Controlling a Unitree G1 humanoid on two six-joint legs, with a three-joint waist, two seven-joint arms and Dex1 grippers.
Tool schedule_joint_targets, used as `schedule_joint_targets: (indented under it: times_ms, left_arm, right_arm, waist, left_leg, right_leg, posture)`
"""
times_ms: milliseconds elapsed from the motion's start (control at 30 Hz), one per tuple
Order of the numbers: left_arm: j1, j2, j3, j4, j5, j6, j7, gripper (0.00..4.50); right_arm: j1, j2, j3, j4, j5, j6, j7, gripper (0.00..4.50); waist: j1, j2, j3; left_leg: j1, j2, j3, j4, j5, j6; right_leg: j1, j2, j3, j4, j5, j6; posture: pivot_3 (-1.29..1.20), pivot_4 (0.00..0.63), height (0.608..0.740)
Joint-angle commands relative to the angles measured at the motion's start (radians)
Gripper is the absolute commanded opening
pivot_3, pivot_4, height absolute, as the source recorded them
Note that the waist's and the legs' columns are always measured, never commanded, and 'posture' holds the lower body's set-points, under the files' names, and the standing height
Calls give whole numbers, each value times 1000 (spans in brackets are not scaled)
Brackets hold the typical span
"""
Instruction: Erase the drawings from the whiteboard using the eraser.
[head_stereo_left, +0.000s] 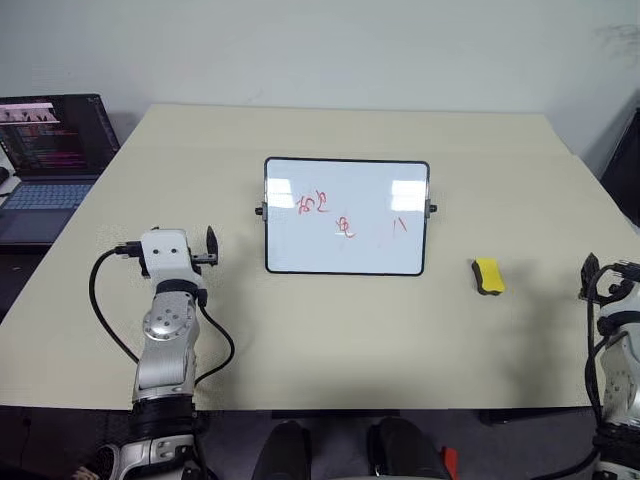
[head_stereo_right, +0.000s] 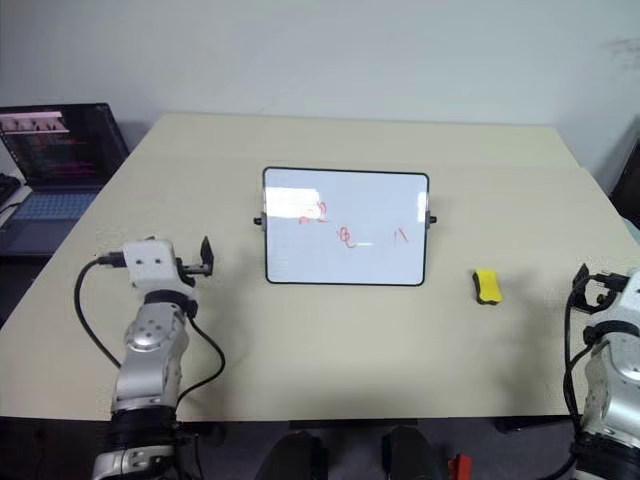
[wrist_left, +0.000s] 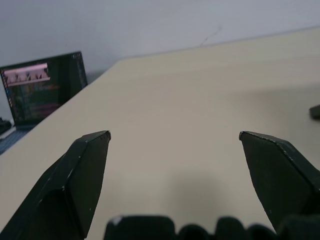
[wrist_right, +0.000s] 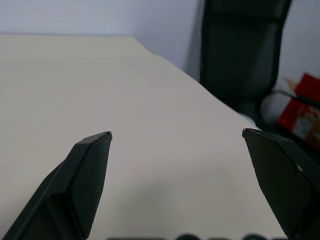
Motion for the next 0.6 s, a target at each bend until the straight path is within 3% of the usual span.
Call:
schedule_joint_targets:
  times_ms: [33,267,433,600]
  left_arm:
    - [-15,0,18,14,5,-22,12,4500]
    - [-53,24,45,43,-41,-58,-28,4500]
    - [-91,114,91,33,-164,-106,-213,4500]
    - [-242,261,91,41,-326,-42,-499,4500]
  right_arm:
    - [-10,-10,-15,-51,50,55,17,4482]
    - [-4,5,19,-148,73,91,31,4482]
    - [-1,28,44,-279,153,147,65,4482]
    - [39,47,94,-443,227,267,62,4482]
  waist:
    - [1,0,0]
    - [3,0,0]
    - [1,1,0]
    - [6,0,1]
  left_leg:
    - [0,0,0,0,0,0]
    - [-1,-1,0,0,0,0]
    - [0,0,-1,0,0,0]
    - [-1,0,-2,1,0,0]
  right_leg:
    - [0,0,0,0,0,0]
    - [0,1,-1,0,0,0]
    - [0,1,-1,0,0,0]
    - [0,4,-3,0,0,0]
  posture:
    - [0,150,740]
    - [0,150,740]
    - [0,150,740]
    - [0,150,740]
